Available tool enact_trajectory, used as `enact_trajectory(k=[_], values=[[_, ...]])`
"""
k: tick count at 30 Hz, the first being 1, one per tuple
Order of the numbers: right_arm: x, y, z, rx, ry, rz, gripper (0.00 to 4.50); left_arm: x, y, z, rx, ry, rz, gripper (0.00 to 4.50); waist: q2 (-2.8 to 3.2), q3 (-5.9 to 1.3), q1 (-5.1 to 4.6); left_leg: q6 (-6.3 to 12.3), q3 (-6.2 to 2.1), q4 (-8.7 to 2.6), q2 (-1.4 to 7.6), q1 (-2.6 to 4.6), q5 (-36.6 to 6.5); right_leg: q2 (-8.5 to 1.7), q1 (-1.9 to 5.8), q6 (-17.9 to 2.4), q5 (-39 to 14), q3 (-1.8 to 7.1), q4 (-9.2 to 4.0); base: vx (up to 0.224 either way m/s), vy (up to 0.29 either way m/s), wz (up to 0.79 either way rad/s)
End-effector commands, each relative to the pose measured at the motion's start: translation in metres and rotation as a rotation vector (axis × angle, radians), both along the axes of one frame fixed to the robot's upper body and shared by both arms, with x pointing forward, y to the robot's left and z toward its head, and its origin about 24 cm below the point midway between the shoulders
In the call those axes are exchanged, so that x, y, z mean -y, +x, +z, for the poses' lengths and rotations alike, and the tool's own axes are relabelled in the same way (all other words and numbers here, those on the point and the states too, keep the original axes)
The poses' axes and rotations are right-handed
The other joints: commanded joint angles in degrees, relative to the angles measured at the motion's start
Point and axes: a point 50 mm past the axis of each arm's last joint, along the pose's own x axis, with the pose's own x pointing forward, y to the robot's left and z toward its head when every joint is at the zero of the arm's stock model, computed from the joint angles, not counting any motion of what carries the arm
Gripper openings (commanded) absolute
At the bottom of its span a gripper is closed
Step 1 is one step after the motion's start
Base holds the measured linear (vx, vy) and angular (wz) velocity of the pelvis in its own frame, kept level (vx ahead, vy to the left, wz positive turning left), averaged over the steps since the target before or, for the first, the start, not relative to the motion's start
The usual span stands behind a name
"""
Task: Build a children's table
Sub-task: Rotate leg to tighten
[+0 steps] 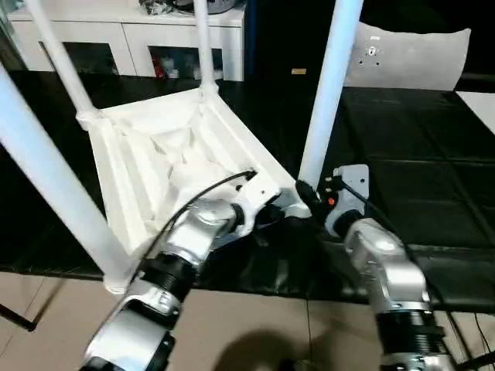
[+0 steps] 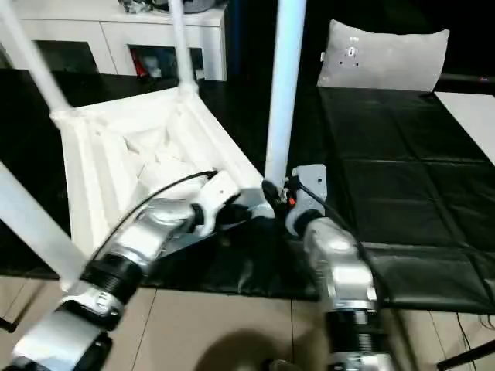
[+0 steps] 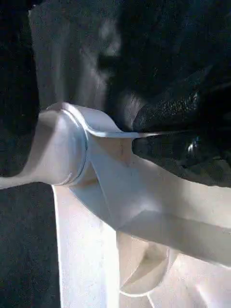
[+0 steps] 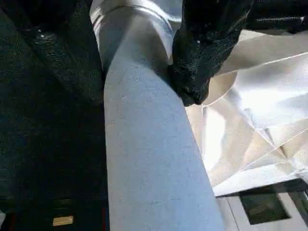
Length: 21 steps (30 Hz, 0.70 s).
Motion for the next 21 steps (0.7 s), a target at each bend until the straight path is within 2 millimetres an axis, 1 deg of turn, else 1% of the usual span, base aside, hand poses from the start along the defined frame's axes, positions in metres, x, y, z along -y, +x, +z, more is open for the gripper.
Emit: enact_trajectory(k=[1, 2, 3, 4, 5, 6, 7, 8, 9, 10, 11, 12, 13, 14, 15, 16, 17, 18, 19, 20, 21], values=[[-0.036, -0.001, 0.011, 0.050, 0.067, 0.157, 2.44, 0.023, 0.000, 0.019, 0.084, -0.077, -0.046, 0.00, -0.54, -4.20, 0.73, 6.49, -0.62, -3.80, 1.83, -0.68, -5.2, -3.25, 4.04, -8.1, -14.7, 3.40, -2.78, 0.000, 0.000, 0.00], [-0.031, -0.002, 0.010, 0.058, 0.053, 0.166, 2.44, 0.020, 0.000, 0.018, 0.084, -0.067, -0.049, 0.00, -0.78, -4.29, 0.82, 6.91, -0.60, -3.75, 1.82, -0.74, -4.4, -3.26, 4.16, -8.5, -13.6, 3.46, -2.56, 0.000, 0.000, 0.00], [-0.030, -0.002, 0.010, 0.060, 0.050, 0.167, 2.67, 0.019, 0.000, 0.018, 0.085, -0.065, -0.051, 0.00, -0.62, -4.38, 1.09, 7.78, -0.57, -3.65, 1.79, -0.79, -2.5, -3.30, 4.25, -9.2, -11.6, 3.56, -2.16, 0.000, 0.000, 0.00], [-0.021, -0.005, 0.008, 0.073, 0.027, 0.172, 2.67, 0.015, 0.000, 0.017, 0.089, -0.049, -0.062, 0.00, -0.94, -4.34, 1.16, 8.25, -0.48, -3.61, 1.76, -0.83, -2.0, -3.26, 4.23, -9.3, -11.1, 3.58, -2.15, 0.000, 0.000, 0.00], [-0.019, -0.005, 0.008, 0.075, 0.020, 0.172, 2.77, 0.014, 0.000, 0.016, 0.090, -0.045, -0.065, 0.00, -1.15, -4.29, 1.35, 8.62, -0.39, -3.56, 1.71, -0.81, -2.0, -3.30, 4.23, -9.3, -11.3, 3.59, -2.16, 0.000, 0.000, 0.00], [-0.012, -0.006, 0.007, 0.082, 0.008, 0.170, 2.86, 0.011, 0.000, 0.015, 0.092, -0.035, -0.073, 0.00, -0.98, -4.21, 1.85, 9.06, -0.33, -3.50, 1.68, -0.79, -1.8, -3.31, 4.22, -9.0, -12.5, 3.67, -2.14, 0.000, 0.000, 0.00], [0.001, -0.008, 0.009, 0.098, 0.007, 0.168, 3.06, 0.006, -0.001, 0.013, 0.090, -0.021, -0.096, 0.00, -1.17, -4.18, 1.97, 9.14, -0.28, -3.49, 1.62, -0.85, -1.9, -3.24, 4.28, -8.5, -13.1, 3.63, -2.24, 0.000, 0.000, 0.00], [0.004, -0.009, 0.009, 0.102, 0.008, 0.168, 3.06, 0.004, -0.002, 0.012, 0.090, -0.018, -0.101, 0.00, -1.07, -4.04, 2.24, 9.16, -0.22, -3.54, 1.66, -0.70, -2.6, -3.20, 4.14, -8.0, -14.8, 3.66, -2.40, 0.000, 0.000, 0.00], [0.015, -0.012, 0.010, 0.116, -0.003, 0.204, 3.20, -0.002, -0.003, 0.009, 0.088, 0.001, -0.130, 0.00, -0.95, -3.98, 2.47, 9.03, -0.25, -3.61, 1.77, -0.72, -3.2, -3.16, 4.17, -7.3, -15.9, 3.65, -2.50, 0.000, 0.000, 0.00], [0.019, -0.013, 0.011, 0.121, -0.012, 0.228, 3.20, -0.005, -0.004, 0.008, 0.089, 0.010, -0.144, 0.00, -1.02, -3.89, 2.44, 8.88, -0.21, -3.66, 1.82, -0.72, -3.8, -3.11, 4.07, -7.1, -16.6, 3.68, -2.60, 0.000, 0.000, 0.00], [0.023, -0.015, 0.011, 0.125, -0.023, 0.256, 3.43, -0.008, -0.005, 0.007, 0.089, 0.018, -0.159, 0.00, -1.12, -3.83, 2.55, 8.30, -0.17, -3.78, 1.85, -0.60, -4.8, -3.08, 4.14, -6.6, -18.4, 3.65, -2.81, 0.000, 0.000, 0.00], [0.032, -0.019, 0.012, 0.125, -0.047, 0.329, 3.43, -0.014, -0.006, 0.005, 0.083, 0.033, -0.191, 0.00, -0.91, -3.72, 2.70, 7.67, -0.12, -3.82, 1.76, -0.48, -6.0, -3.06, 4.05, -6.0, -20.5, 3.61, -3.10, 0.000, 0.000, 0.00], [0.036, -0.021, 0.012, 0.122, -0.058, 0.362, 3.43, -0.017, -0.006, 0.004, 0.081, 0.039, -0.207, 0.00, -0.94, -3.65, 2.85, 7.60, -0.13, -3.84, 1.71, -0.38, -6.8, -2.96, 4.03, -5.5, -21.6, 3.52, -3.33, 0.000, 0.000, 0.00], [0.039, -0.022, 0.013, 0.119, -0.064, 0.382, 3.62, -0.019, -0.007, 0.004, 0.080, 0.042, -0.217, 0.00, -0.96, -3.52, 3.17, 7.15, 0.02, -3.91, 1.90, 0.09, -8.0, -2.98, 3.65, -5.1, -23.1, 3.71, -3.62, 0.000, 0.000, 0.00], [0.047, -0.026, 0.015, 0.110, -0.093, 0.465, 3.62, -0.024, -0.010, 0.003, 0.077, 0.059, -0.292, 0.00, -1.01, -3.41, 3.23, 6.62, -0.05, -4.06, 1.89, 0.09, -9.0, -2.99, 3.69, -4.7, -24.6, 3.69, -3.75, 0.000, 0.000, 0.00], [0.051, -0.029, 0.018, 0.104, -0.103, 0.520, 3.82, -0.027, -0.014, 0.002, 0.071, 0.068, -0.353, 0.00, -1.04, -3.52, 3.27, 6.30, -0.15, -4.10, 1.89, -0.05, -9.4, -3.00, 3.83, -4.3, -25.0, 3.65, -3.68, 0.000, 0.000, 0.00], [0.052, -0.029, 0.018, 0.104, -0.104, 0.523, 3.88, -0.028, -0.014, 0.002, 0.070, 0.069, -0.357, 0.00, -1.08, -3.51, 3.36, 6.36, -0.23, -4.12, 1.90, -0.04, -9.5, -3.03, 3.84, -4.1, -25.1, 3.67, -3.76, 0.000, 0.000, 0.00], [0.058, -0.033, 0.022, 0.092, -0.125, 0.608, 3.88, -0.033, -0.019, 0.001, 0.060, 0.091, -0.443, 0.00, -1.10, -3.54, 3.40, 6.35, -0.22, -4.15, 2.04, 0.00, -9.5, -3.12, 3.76, -4.3, -24.7, 3.85, -3.59, 0.000, 0.000, 0.00], [0.059, -0.034, 0.022, 0.090, -0.128, 0.620, 3.95, -0.034, -0.020, 0.001, 0.059, 0.095, -0.455, 0.00, -1.03, -3.57, 3.51, 6.39, -0.26, -4.13, 2.05, 0.06, -9.6, -3.18, 3.69, -4.5, -24.5, 3.85, -3.55, 0.000, 0.000, 0.00], [0.060, -0.035, 0.023, 0.086, -0.133, 0.638, 4.06, -0.035, -0.021, 0.001, 0.058, 0.100, -0.472, 0.00, -1.11, -3.60, 3.53, 6.40, -0.23, -4.13, 2.16, 0.00, -9.2, -3.16, 3.68, -5.1, -23.6, 3.94, -3.39, 0.000, 0.000, 0.00], [0.063, -0.036, 0.024, 0.073, -0.156, 0.691, 4.24, -0.038, -0.025, 0.001, 0.041, 0.109, -0.532, 0.00, -1.18, -3.62, 3.65, 6.38, -0.17, -4.12, 2.16, 0.04, -9.0, -3.17, 3.62, -5.5, -23.2, 3.98, -3.31, 0.000, 0.000, 0.00]])
